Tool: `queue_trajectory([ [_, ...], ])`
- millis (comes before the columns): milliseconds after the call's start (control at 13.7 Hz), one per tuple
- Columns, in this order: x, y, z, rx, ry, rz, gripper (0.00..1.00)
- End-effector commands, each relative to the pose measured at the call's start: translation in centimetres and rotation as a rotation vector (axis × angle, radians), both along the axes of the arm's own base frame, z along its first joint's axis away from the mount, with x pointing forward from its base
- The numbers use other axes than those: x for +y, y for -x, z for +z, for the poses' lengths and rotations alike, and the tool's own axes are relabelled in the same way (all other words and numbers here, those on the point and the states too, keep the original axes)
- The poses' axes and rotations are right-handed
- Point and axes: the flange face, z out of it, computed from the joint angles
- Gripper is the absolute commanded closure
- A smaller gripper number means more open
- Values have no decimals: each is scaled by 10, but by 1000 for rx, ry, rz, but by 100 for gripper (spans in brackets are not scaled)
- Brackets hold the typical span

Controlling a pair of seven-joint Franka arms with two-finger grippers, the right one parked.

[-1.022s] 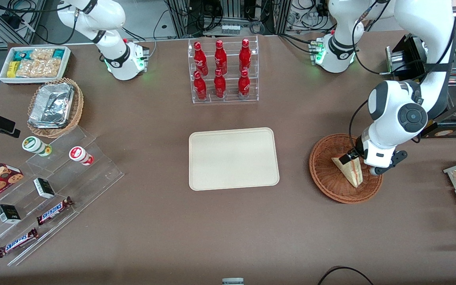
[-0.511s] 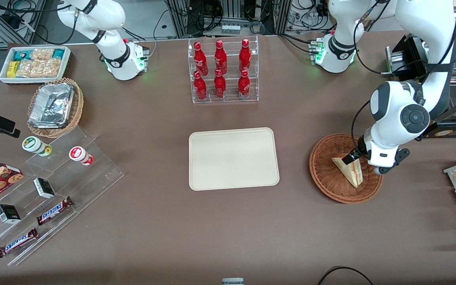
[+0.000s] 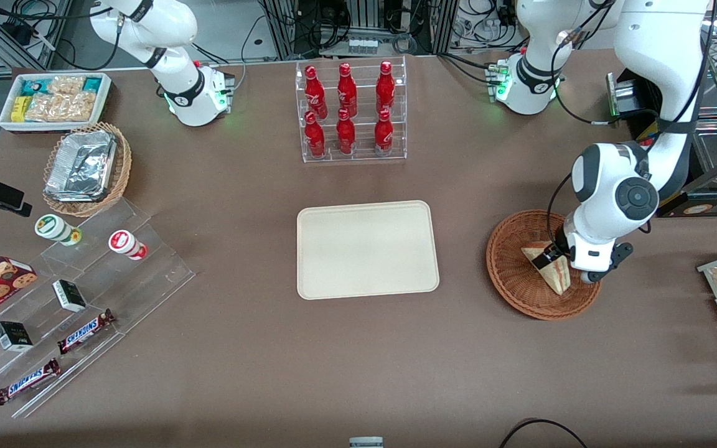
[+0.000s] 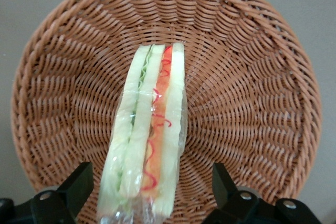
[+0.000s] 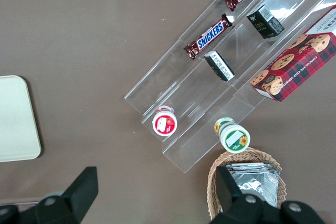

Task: Place sandwich from basket to tray
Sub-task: 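Lower the open left gripper around the sandwich and close on it, then lift the sandwich with the left gripper and carry it over the cream tray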

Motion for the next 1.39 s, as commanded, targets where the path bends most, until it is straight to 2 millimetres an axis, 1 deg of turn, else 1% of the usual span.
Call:
queue_trajectory([
  [0,1,-1,-5,-9,-7,15,3],
  [146,2,1,-6,1,-10,10,76],
  [219,2,1,-5,1,-10,6,100],
  [365,1,4,-2,21,-24,-13,100],
  [511,3,5,10,48,-47,-31,100],
  [657,-1,-5,44,66,-51,-59,100],
  [803,-9,-21,79,95,-54,-104,100],
  [876,-13,-26,90,108,-53,-130,100],
  [1022,-37,-28,104,114,-46,-216,100],
  [1095,-54,-30,104,108,-37,-257,100],
  [1168,-84,-32,104,105,-33,-307,100],
  [1314,-139,-35,100,125,-34,-389,100],
])
